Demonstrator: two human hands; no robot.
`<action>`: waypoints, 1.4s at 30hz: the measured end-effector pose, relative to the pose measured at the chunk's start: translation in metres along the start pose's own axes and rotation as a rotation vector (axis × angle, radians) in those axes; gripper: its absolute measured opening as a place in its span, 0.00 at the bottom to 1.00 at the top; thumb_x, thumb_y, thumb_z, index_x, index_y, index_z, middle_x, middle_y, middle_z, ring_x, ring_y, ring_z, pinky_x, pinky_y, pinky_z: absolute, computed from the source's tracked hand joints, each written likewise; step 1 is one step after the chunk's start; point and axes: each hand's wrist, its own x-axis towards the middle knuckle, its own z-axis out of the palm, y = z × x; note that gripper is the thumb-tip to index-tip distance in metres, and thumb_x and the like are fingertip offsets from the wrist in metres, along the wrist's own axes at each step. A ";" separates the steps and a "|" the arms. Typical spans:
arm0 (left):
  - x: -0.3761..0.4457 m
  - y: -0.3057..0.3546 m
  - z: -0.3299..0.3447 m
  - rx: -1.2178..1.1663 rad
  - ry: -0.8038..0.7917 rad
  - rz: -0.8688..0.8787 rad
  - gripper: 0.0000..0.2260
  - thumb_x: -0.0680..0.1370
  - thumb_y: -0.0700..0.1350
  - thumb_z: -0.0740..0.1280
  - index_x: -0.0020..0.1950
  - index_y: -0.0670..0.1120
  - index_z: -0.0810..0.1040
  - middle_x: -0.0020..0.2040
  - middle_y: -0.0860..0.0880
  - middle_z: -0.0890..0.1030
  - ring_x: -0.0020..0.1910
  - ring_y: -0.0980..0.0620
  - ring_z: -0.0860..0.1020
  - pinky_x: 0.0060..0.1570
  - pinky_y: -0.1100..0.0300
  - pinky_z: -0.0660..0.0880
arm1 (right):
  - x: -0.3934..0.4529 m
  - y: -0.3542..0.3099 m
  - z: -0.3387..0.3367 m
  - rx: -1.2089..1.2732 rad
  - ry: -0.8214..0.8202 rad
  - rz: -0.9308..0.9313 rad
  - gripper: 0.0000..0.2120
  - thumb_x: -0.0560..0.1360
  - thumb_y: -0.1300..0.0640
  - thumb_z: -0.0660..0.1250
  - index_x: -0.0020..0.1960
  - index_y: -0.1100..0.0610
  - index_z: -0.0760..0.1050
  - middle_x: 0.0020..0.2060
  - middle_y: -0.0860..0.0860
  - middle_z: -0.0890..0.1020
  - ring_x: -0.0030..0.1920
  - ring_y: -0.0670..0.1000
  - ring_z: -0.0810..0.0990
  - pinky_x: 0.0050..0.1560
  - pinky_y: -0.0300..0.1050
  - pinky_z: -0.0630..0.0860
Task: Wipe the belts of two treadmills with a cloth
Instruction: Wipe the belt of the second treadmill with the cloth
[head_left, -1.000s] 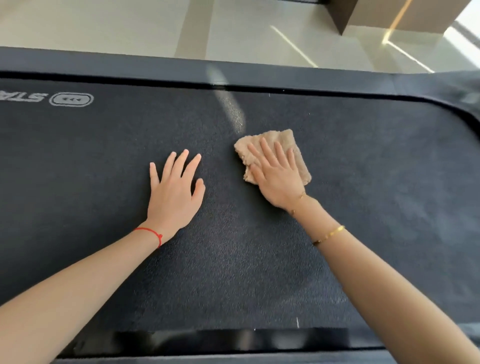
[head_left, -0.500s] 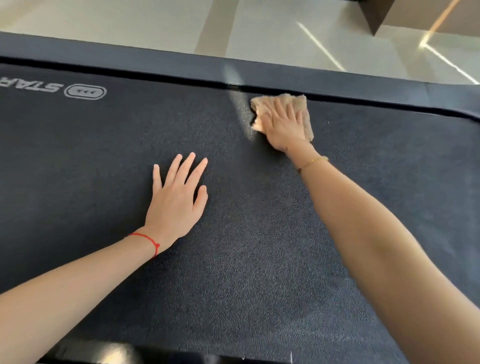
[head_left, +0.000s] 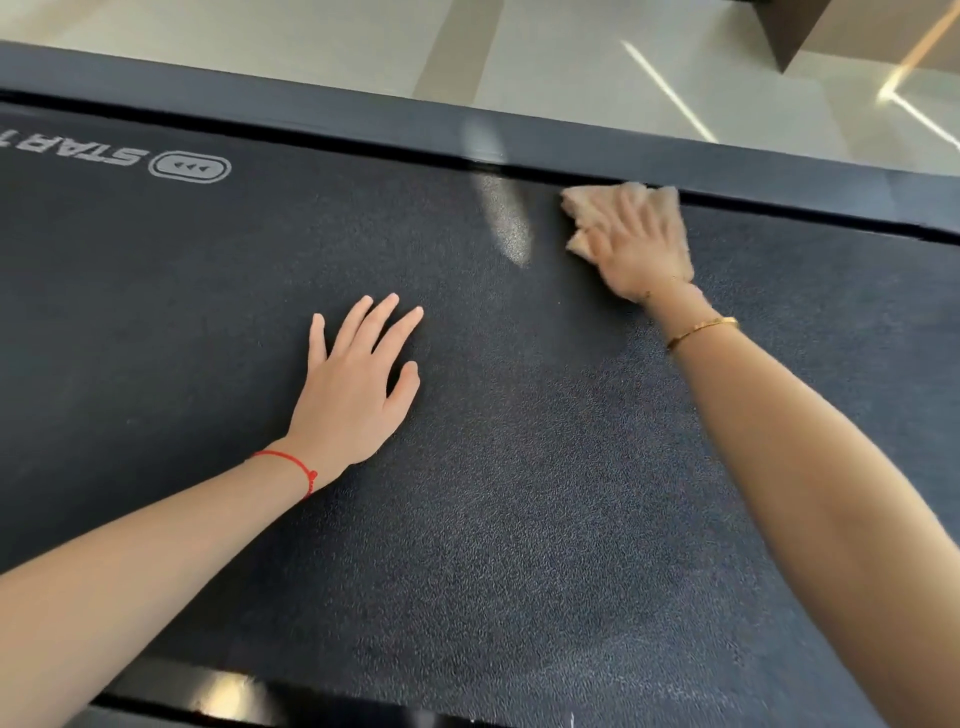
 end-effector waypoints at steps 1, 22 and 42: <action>0.000 0.000 0.000 -0.003 0.001 -0.001 0.25 0.83 0.52 0.53 0.81 0.53 0.57 0.81 0.51 0.56 0.81 0.50 0.49 0.77 0.37 0.45 | -0.002 0.007 0.001 0.069 -0.025 0.073 0.25 0.84 0.46 0.42 0.80 0.49 0.52 0.80 0.54 0.50 0.79 0.60 0.47 0.77 0.56 0.40; 0.002 -0.001 0.004 -0.018 0.036 0.000 0.23 0.83 0.50 0.56 0.80 0.53 0.61 0.80 0.50 0.59 0.80 0.48 0.53 0.76 0.34 0.46 | -0.110 0.002 0.014 0.129 -0.070 0.082 0.25 0.85 0.45 0.44 0.80 0.45 0.46 0.80 0.49 0.45 0.80 0.58 0.43 0.78 0.56 0.39; -0.003 -0.001 0.006 0.015 0.024 0.015 0.24 0.84 0.50 0.53 0.81 0.51 0.58 0.81 0.47 0.58 0.80 0.46 0.53 0.76 0.34 0.46 | -0.256 -0.052 0.022 0.131 -0.084 -0.061 0.25 0.84 0.45 0.46 0.79 0.41 0.44 0.80 0.44 0.44 0.80 0.54 0.39 0.77 0.52 0.34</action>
